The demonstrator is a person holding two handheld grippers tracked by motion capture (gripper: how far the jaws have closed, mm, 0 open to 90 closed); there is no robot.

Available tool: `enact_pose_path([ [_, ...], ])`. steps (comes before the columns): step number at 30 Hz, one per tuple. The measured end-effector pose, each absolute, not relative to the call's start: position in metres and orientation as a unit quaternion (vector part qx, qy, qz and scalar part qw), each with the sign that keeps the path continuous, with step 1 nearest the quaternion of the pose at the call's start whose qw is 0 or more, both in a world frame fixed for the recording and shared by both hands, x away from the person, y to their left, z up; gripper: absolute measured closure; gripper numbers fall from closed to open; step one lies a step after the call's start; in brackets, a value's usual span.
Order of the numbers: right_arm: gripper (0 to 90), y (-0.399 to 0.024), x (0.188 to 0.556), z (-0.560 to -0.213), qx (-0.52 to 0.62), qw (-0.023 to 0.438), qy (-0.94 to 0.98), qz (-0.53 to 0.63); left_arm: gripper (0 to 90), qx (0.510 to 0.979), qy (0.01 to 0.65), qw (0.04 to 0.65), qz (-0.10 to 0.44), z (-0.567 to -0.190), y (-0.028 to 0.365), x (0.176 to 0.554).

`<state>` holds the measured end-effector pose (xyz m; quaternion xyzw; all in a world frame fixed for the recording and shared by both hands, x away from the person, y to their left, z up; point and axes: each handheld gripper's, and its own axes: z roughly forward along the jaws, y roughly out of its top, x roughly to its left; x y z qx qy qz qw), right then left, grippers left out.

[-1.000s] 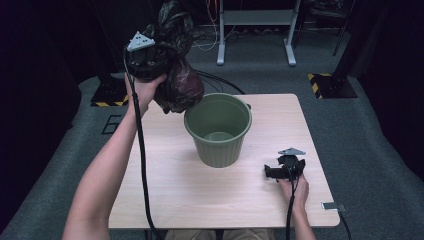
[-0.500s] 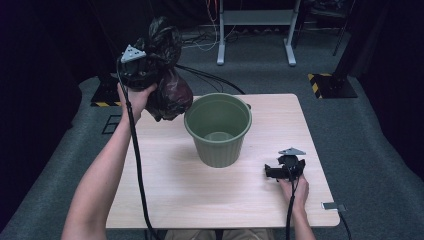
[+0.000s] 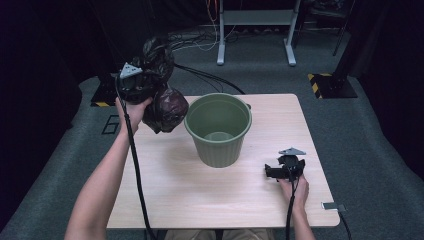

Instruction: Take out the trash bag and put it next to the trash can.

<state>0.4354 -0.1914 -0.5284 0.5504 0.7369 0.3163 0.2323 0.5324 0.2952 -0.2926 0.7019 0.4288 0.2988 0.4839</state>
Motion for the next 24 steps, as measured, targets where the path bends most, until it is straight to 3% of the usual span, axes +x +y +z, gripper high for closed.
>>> enact_pose_path([
  [13, 3.7, -0.191, 0.435, -0.528, 0.55, 0.233, 0.736, 0.318, 88.4, 0.695, 0.474, 0.465, 0.274, -0.348, 0.316, 0.538],
  [24, 4.3, -0.191, 0.435, -0.528, 0.55, 0.234, 0.736, 0.318, 87.2, 0.693, 0.518, 0.447, 0.227, -0.418, 0.322, 0.537],
])
